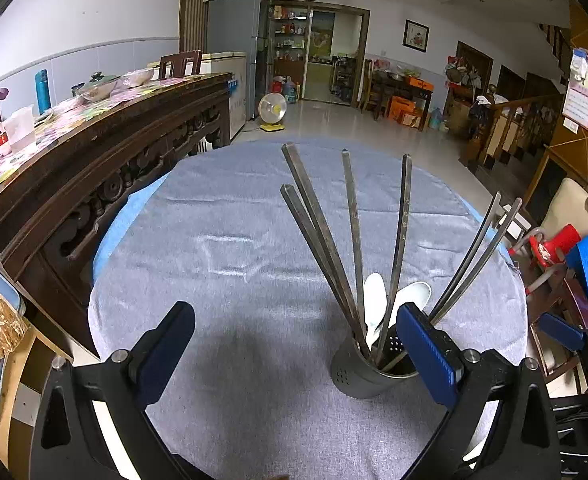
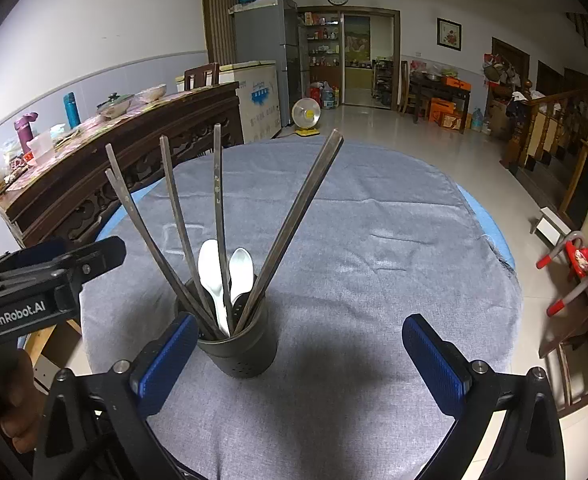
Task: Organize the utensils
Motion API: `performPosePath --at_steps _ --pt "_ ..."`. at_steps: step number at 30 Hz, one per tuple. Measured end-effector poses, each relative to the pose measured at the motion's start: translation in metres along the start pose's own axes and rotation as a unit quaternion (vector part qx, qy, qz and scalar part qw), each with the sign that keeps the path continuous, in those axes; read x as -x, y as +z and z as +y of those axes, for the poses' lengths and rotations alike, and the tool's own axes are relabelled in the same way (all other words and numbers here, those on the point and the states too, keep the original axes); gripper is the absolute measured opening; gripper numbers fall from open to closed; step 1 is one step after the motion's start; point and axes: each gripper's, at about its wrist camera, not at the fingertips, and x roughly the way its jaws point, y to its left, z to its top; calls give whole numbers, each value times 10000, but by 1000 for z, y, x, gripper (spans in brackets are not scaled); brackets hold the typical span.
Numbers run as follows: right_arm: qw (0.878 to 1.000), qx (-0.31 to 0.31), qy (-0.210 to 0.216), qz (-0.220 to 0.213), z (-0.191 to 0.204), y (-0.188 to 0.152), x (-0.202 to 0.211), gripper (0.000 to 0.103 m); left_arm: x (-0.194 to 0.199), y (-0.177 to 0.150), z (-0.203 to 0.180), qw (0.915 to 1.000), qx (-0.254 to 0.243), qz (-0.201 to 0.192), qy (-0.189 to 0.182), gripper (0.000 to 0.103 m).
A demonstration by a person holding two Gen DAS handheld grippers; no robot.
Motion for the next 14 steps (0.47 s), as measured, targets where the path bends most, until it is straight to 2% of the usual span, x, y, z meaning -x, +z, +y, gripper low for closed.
performPosePath --at_steps 14 --pt "10000 -11 17 18 -1 -1 0 103 2 1 -6 9998 -112 -75 -124 100"
